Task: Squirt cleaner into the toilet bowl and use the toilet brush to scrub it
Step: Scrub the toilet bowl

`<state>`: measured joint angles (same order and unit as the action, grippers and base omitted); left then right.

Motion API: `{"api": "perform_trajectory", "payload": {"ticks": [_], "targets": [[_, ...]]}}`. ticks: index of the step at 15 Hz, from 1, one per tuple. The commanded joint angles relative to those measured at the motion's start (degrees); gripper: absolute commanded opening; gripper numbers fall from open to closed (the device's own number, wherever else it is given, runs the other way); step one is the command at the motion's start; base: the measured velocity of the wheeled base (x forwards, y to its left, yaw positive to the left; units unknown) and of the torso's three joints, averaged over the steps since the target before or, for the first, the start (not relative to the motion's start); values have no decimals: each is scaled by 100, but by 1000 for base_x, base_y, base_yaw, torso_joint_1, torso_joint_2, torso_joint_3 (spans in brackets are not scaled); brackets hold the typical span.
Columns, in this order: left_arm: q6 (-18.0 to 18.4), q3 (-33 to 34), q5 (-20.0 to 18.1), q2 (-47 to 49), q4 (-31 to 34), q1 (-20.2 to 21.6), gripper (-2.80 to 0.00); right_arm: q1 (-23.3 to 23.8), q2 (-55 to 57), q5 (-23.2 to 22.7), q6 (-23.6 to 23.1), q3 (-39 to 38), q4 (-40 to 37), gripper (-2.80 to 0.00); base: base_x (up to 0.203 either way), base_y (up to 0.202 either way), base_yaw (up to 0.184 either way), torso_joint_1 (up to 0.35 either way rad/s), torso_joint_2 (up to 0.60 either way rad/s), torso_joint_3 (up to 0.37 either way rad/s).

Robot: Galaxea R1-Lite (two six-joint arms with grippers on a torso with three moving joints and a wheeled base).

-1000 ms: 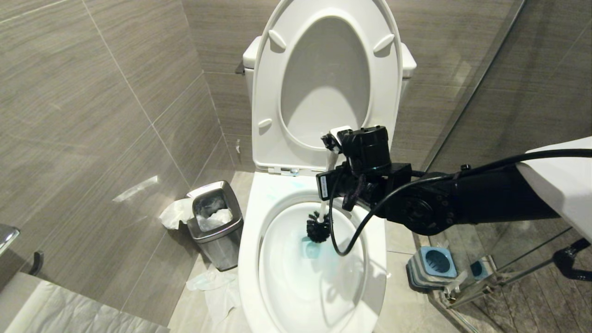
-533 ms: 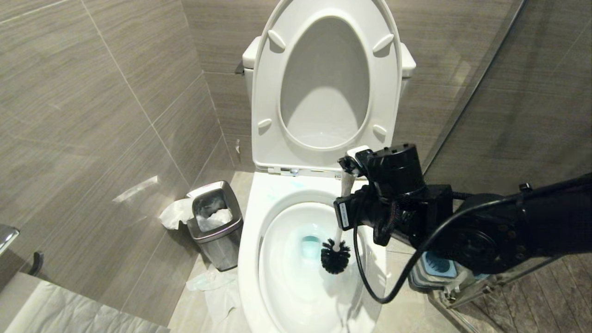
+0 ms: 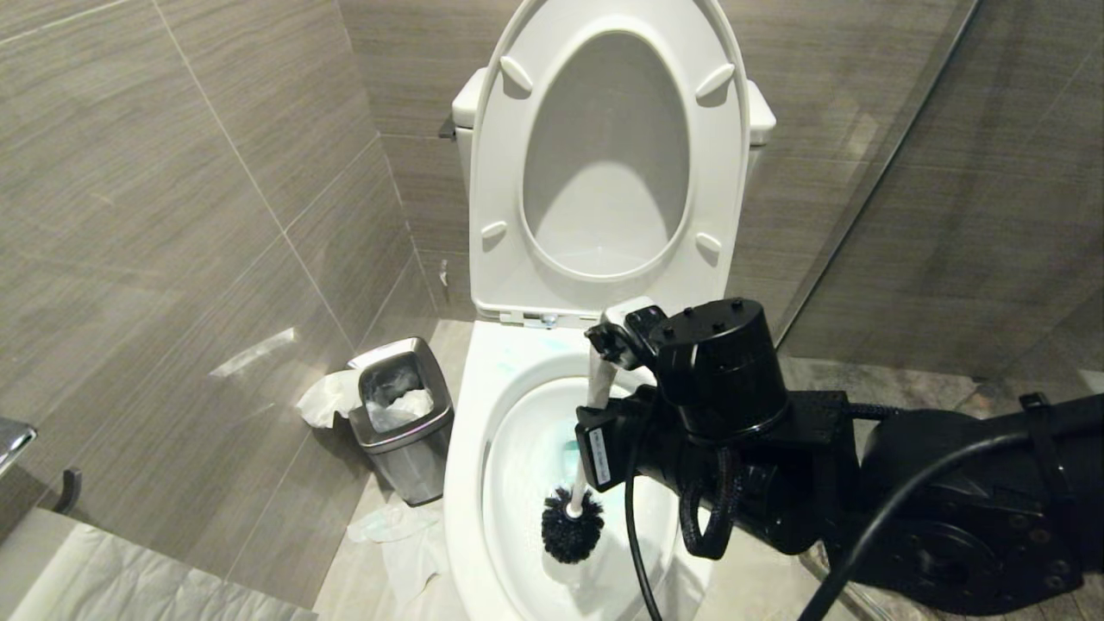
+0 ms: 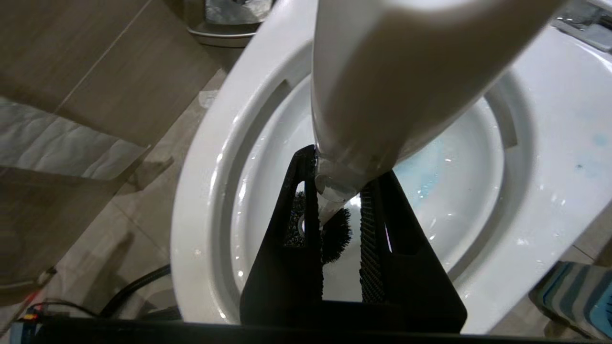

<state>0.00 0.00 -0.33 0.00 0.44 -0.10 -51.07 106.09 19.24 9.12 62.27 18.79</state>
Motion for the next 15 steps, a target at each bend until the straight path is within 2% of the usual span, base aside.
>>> {"api": "perform_trajectory", "payload": {"ticks": [1,7,11,15], "targets": [[0,9,-2,0,0,1,-280,-135,166,14,2,148,21,-280,0,0,0,0,0,0],[0,9,-2,0,0,1,-280,27,1208,60,6,1469,28,-280,0,0,0,0,0,0],[0,9,-2,0,0,1,-280,483,1795,64,-233,2385,29,-280,0,0,0,0,0,0],[0,9,-2,0,0,1,-280,959,1891,55,-457,2793,12,-280,0,0,0,0,0,0]]}}
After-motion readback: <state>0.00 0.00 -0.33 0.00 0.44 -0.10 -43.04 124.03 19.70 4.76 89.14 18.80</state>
